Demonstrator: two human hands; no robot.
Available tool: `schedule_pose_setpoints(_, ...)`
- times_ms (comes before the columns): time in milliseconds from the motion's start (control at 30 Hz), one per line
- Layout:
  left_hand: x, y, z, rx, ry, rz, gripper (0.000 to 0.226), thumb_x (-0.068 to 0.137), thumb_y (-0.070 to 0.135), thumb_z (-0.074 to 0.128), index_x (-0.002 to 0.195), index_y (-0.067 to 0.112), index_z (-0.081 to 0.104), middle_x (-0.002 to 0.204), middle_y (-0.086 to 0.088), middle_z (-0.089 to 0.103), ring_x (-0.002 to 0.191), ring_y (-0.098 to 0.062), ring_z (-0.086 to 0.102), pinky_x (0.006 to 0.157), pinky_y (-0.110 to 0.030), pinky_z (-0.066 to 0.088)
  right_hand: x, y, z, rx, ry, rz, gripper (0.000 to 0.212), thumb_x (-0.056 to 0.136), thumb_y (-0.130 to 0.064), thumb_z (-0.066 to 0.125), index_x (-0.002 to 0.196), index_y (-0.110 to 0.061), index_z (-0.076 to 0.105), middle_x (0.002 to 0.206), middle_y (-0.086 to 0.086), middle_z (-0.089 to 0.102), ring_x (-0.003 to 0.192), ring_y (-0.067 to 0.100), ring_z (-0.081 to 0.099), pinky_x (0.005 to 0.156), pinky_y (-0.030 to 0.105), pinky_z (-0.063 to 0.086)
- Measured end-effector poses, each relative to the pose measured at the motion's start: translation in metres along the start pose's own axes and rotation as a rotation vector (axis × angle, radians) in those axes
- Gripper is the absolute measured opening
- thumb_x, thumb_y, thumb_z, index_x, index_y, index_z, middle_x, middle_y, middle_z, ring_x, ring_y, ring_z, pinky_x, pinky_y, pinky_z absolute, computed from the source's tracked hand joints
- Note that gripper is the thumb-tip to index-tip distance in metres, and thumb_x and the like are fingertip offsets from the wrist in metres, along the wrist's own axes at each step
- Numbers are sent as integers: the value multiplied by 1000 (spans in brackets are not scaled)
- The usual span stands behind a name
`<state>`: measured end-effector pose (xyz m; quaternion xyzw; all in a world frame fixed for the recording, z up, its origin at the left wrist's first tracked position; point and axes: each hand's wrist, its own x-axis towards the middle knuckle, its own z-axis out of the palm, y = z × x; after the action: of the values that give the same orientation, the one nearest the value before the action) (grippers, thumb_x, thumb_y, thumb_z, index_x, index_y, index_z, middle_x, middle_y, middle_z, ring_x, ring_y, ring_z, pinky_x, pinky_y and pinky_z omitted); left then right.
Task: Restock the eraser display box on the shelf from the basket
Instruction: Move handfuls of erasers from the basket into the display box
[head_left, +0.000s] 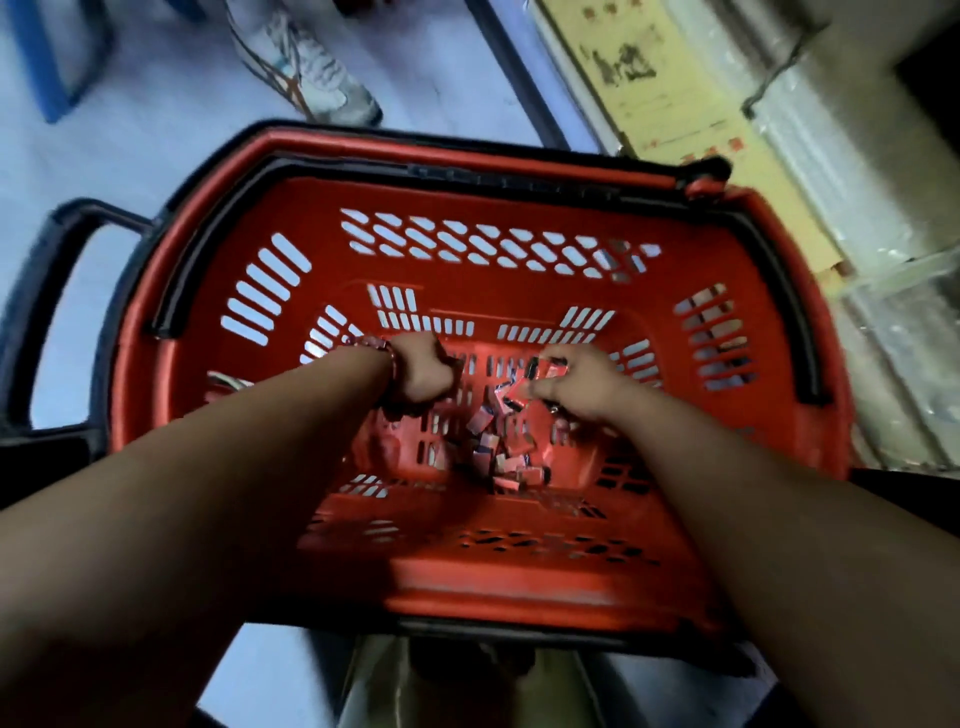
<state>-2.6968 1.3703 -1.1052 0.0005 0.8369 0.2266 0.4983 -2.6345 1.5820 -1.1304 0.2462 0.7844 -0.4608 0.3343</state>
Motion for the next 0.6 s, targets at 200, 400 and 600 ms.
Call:
schedule_pose_setpoints(200,-65,48,-22,66,161,166,39,97,29,54,72,3,69,52,-8,63,41,-25,55,41,-31,50,-61,-32,-46,-25,133,-186,25,83,-12,83,100,-17,65,68,3,59,31,1,48,40,24,47)
schedule_pose_setpoints(400,-151,120,-42,222,327,362,41,94,28,57,60,7,64,48,-4,62,36,-22,55,37,-28,50,-171,-63,-109,166,338,-300,33,87,-15,81,116,-17,66,72,6,59,35,11,53,35,21,45)
schedule_pose_setpoints(600,-233,209,-39,311,425,591,35,92,34,62,73,7,69,63,-5,68,57,-22,63,50,-24,51,-274,-55,-175,350,476,-451,23,86,-15,80,105,-17,67,67,9,60,50,21,52,51,31,49)
